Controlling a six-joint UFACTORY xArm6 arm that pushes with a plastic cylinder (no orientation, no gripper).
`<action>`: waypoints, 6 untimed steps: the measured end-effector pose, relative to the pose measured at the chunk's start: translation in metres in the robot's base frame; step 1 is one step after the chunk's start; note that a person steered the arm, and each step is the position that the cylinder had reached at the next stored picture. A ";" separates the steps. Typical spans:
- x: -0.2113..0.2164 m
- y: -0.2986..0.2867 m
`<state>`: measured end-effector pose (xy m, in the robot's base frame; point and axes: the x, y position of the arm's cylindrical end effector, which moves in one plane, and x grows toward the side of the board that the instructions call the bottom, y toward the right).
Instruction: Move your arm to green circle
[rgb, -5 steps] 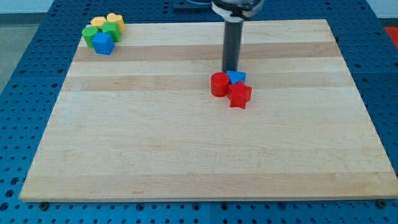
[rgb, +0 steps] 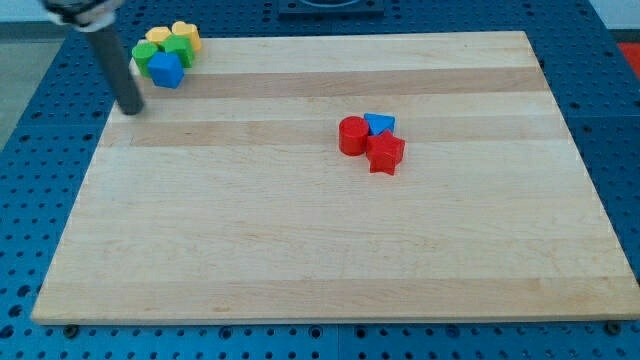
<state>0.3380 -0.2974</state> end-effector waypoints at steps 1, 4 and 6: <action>-0.003 -0.008; -0.061 -0.007; -0.080 -0.007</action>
